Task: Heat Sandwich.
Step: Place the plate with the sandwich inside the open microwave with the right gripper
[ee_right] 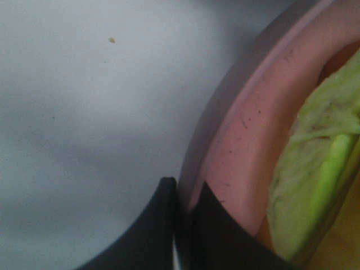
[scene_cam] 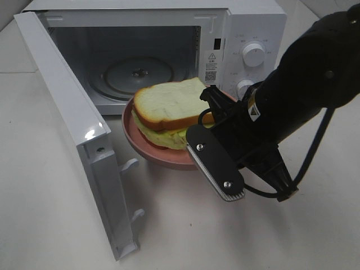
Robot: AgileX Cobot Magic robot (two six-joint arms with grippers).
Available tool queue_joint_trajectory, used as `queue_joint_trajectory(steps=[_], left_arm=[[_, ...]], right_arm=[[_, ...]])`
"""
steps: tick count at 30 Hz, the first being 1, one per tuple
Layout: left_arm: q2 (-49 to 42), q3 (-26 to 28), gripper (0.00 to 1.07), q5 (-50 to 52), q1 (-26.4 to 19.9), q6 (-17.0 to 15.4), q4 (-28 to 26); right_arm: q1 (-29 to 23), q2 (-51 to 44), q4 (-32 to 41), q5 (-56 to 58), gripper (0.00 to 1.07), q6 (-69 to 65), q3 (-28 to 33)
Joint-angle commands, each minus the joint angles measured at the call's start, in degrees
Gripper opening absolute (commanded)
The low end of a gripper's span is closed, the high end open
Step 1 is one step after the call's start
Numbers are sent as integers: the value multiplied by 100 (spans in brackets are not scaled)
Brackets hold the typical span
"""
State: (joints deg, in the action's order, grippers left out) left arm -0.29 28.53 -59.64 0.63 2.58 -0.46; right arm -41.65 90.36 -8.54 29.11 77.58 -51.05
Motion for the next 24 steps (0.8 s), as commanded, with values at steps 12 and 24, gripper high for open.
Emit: queue_joint_trajectory(steps=[12, 24], left_arm=[[-160, -17, 104, 23, -17, -17, 6], [-160, -17, 104, 23, -17, -17, 6]], right_arm=[[23, 682, 29, -46, 0, 69, -848], [23, 1026, 29, -155, 0, 69, -1381]])
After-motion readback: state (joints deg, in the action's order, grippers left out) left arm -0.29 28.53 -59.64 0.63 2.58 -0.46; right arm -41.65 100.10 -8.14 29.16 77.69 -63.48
